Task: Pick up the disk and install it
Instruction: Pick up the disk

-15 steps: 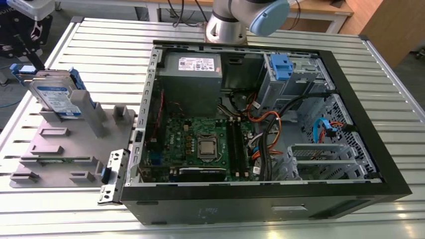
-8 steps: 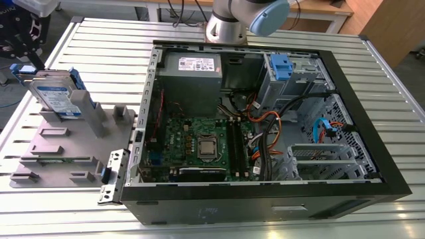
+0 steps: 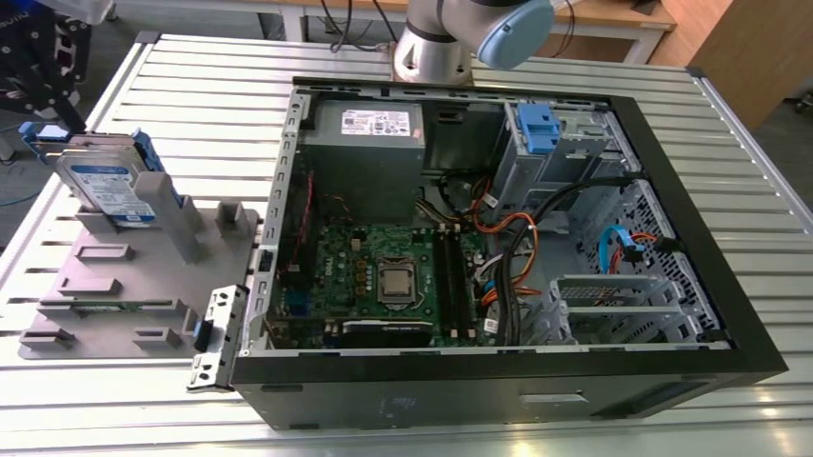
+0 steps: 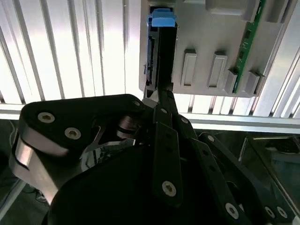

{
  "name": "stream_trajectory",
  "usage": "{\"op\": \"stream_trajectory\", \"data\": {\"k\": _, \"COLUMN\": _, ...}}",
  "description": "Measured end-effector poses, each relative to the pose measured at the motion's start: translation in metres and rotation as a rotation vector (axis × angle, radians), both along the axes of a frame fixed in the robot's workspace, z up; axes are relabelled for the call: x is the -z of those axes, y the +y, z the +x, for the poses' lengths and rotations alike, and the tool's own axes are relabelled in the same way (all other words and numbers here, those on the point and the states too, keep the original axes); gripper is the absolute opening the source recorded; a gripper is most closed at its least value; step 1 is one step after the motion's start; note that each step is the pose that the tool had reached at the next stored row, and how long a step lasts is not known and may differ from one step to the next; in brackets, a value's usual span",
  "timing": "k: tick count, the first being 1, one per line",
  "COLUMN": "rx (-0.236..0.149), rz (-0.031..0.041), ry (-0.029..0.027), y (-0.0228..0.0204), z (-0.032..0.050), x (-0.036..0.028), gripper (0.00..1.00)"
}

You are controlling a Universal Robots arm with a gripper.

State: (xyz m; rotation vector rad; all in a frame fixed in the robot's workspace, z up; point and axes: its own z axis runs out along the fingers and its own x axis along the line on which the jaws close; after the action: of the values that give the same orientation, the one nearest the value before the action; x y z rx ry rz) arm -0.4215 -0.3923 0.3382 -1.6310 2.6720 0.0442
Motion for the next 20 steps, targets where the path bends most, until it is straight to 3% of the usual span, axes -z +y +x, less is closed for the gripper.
{"op": "stream_trajectory", "data": {"k": 17, "rx": -0.310, "rz": 0.0000, "ry": 0.0001, "y": 0.0000, "z": 0.0000, "x": 0.0008, "gripper": 0.11}}
{"op": "stream_trajectory", "data": {"k": 20, "rx": -0.330, "rz": 0.0000, "ry": 0.0001, "y": 0.0000, "z": 0.0000, "x": 0.0009, "gripper": 0.11}}
